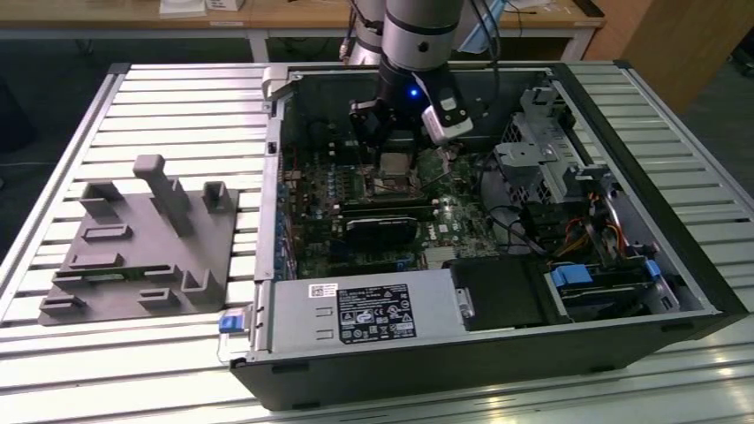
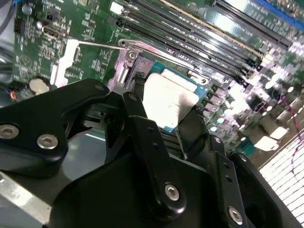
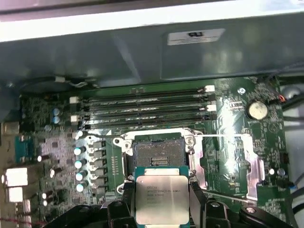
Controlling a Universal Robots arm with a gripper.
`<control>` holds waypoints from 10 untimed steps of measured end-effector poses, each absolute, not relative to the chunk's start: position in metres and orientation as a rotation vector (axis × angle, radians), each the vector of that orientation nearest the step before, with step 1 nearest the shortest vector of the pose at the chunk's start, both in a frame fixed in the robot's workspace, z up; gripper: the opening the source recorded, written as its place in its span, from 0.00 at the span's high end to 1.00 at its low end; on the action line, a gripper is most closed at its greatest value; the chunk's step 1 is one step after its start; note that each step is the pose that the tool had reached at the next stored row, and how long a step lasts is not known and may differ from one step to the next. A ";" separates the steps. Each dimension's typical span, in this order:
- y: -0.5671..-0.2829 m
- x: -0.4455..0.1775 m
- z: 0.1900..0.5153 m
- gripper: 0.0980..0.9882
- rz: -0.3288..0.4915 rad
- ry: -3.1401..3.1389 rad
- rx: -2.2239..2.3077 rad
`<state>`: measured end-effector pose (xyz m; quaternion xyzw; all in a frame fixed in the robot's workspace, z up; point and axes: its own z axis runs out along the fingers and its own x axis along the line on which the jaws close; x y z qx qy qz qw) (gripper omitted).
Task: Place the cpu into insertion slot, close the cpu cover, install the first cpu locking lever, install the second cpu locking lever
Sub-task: 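Place the cpu into insertion slot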
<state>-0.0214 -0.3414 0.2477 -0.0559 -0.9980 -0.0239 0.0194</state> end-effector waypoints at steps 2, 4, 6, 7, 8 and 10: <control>-0.341 -0.021 0.248 0.50 -0.075 -3.094 -0.227; -0.341 -0.021 0.247 0.50 -0.076 -3.091 -0.279; -0.341 -0.021 0.247 0.50 -0.077 -3.087 -0.326; -0.341 -0.021 0.247 0.50 -0.077 -3.085 -0.347; -0.341 -0.021 0.247 0.50 -0.078 -3.083 -0.369; -0.341 -0.021 0.247 0.50 -0.079 -3.078 -0.410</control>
